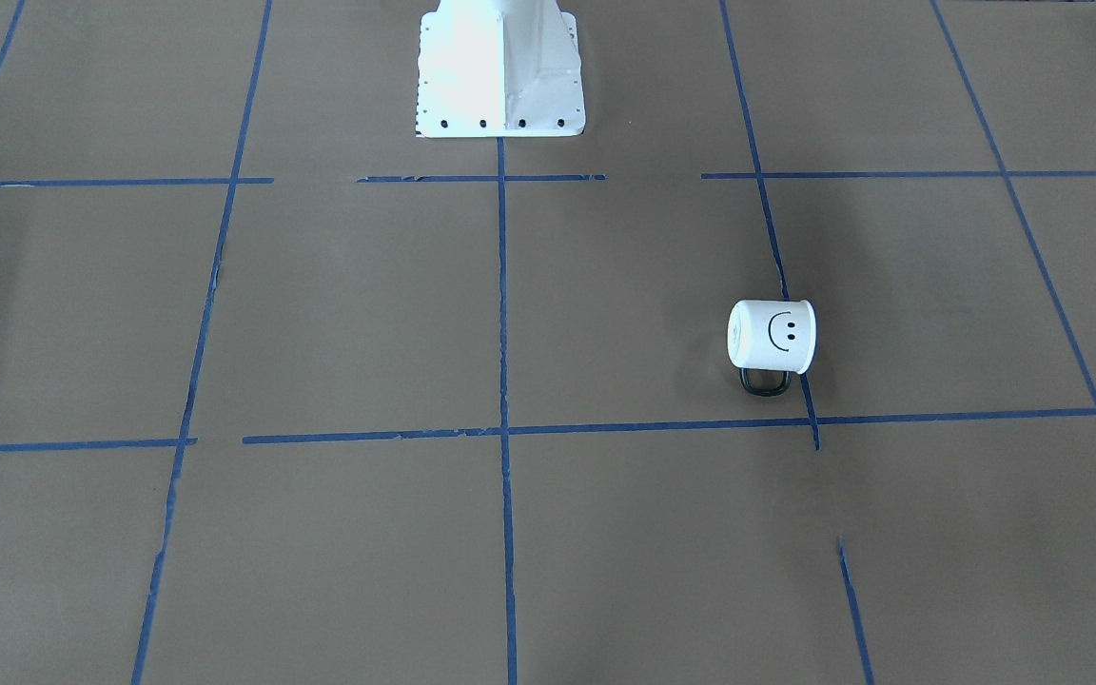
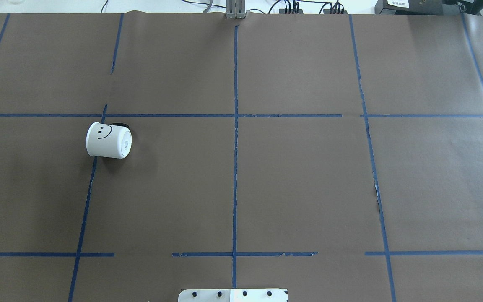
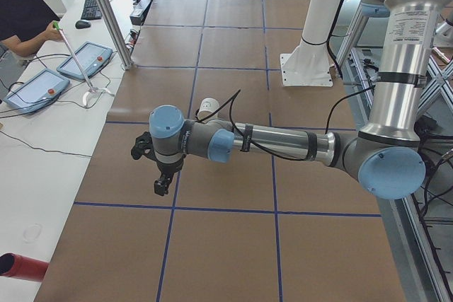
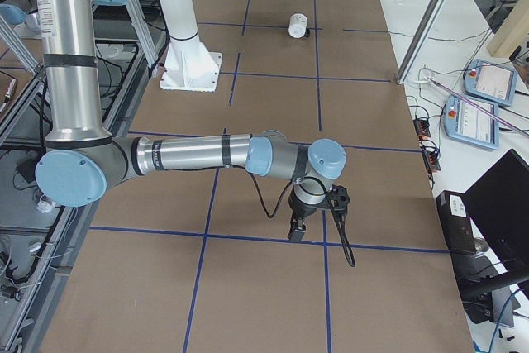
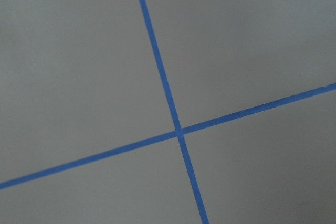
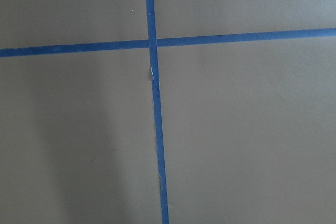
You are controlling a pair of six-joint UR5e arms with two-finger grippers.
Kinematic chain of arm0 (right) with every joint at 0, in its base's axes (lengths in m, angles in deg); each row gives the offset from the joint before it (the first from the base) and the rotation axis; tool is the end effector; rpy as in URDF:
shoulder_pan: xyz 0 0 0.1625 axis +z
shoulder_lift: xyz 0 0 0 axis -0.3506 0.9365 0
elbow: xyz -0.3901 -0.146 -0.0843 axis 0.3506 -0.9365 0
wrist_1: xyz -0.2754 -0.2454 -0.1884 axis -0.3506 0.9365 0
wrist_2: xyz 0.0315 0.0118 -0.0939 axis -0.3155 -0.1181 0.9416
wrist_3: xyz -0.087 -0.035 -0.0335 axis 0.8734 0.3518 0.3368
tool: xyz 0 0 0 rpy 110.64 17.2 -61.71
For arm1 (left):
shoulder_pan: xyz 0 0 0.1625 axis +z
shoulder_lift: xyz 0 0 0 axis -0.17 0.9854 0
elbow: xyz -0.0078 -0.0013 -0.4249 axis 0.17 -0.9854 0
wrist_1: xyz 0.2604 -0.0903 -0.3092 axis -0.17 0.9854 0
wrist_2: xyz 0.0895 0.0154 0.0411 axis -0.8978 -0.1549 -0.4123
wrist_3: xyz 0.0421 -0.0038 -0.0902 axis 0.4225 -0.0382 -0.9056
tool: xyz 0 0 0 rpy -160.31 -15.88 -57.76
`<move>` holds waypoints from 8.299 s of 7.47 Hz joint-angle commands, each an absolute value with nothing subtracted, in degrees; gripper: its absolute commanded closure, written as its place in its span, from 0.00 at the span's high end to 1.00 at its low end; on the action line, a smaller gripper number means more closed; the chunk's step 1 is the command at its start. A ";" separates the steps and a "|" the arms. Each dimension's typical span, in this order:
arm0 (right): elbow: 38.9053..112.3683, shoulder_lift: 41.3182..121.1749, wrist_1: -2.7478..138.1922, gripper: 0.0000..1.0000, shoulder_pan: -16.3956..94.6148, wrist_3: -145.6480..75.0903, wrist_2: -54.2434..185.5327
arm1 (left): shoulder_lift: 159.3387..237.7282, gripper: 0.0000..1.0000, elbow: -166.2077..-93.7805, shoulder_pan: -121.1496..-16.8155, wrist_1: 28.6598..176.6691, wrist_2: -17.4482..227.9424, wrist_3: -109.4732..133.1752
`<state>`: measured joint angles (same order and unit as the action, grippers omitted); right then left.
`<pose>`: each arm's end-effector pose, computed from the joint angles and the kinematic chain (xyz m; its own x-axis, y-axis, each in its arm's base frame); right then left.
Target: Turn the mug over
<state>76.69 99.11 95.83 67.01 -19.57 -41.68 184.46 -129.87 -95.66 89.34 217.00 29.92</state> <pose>0.0474 -0.4969 0.6340 0.7660 0.0772 0.6382 0.0320 0.9870 -0.1578 -0.0253 -0.5520 0.5775 0.7046 0.3330 -0.6266 -0.1092 0.9234 0.3680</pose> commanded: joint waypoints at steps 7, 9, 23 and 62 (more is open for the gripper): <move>76.68 99.07 95.83 1.00 67.02 -19.57 -41.68 | 184.47 1.00 -118.33 -77.82 144.96 216.34 -31.09; 76.68 99.07 95.83 1.00 67.02 -19.57 -41.68 | 184.83 1.00 -117.34 -74.40 149.50 216.34 -41.02; 76.68 99.07 95.83 1.00 67.02 -19.57 -41.68 | 193.62 0.92 -113.47 -57.69 162.69 205.00 -77.30; 76.68 99.07 95.83 1.00 67.02 -19.57 -41.68 | 238.09 1.00 -118.63 -34.56 74.81 173.45 -53.94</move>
